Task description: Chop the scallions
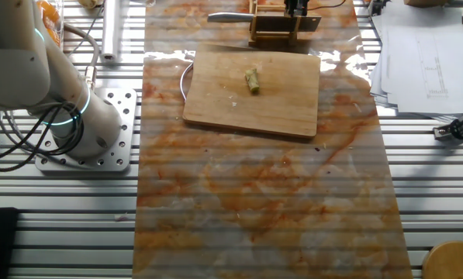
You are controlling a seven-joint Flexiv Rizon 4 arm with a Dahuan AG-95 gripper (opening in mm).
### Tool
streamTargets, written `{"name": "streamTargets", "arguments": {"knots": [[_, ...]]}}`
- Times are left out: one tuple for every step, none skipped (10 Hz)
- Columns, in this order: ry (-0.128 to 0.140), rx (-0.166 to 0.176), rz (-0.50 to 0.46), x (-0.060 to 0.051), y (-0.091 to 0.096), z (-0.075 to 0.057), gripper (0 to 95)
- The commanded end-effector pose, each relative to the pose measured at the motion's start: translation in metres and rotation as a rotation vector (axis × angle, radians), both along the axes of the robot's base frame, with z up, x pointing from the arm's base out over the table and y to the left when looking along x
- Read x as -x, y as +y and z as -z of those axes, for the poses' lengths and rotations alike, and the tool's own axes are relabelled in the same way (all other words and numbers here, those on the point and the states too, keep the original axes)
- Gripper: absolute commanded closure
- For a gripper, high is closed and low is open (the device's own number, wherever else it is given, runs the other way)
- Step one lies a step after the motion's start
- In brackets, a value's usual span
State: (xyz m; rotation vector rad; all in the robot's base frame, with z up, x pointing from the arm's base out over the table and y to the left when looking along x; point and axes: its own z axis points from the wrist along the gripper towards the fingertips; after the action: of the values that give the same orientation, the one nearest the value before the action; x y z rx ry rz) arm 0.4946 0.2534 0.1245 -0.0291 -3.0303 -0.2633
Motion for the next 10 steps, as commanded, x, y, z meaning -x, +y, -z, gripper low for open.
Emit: {"name": "streamTargets", "arguments": {"knots": [[0.043,-0.049,-0.004,-0.001,0.001,0.001,95.0],[0.046,-0.051,-0.006,-0.001,0.001,0.001,95.0],[0.043,-0.06,-0.011,-0.001,0.001,0.001,76.0],[0.041,-0.069,-0.015,-0.001,0.001,0.001,76.0],[0.039,-0.072,-0.026,0.0,0.002,0.001,57.0],[0.038,-0.074,-0.031,0.002,0.002,0.002,57.0],[0.037,-0.079,-0.038,0.008,0.005,0.003,57.0],[0.038,-0.081,-0.04,0.013,0.009,0.005,57.0],[0.038,-0.081,-0.04,0.013,0.009,0.005,57.0],[0.038,-0.073,-0.036,0.021,0.018,0.012,57.0]]}}
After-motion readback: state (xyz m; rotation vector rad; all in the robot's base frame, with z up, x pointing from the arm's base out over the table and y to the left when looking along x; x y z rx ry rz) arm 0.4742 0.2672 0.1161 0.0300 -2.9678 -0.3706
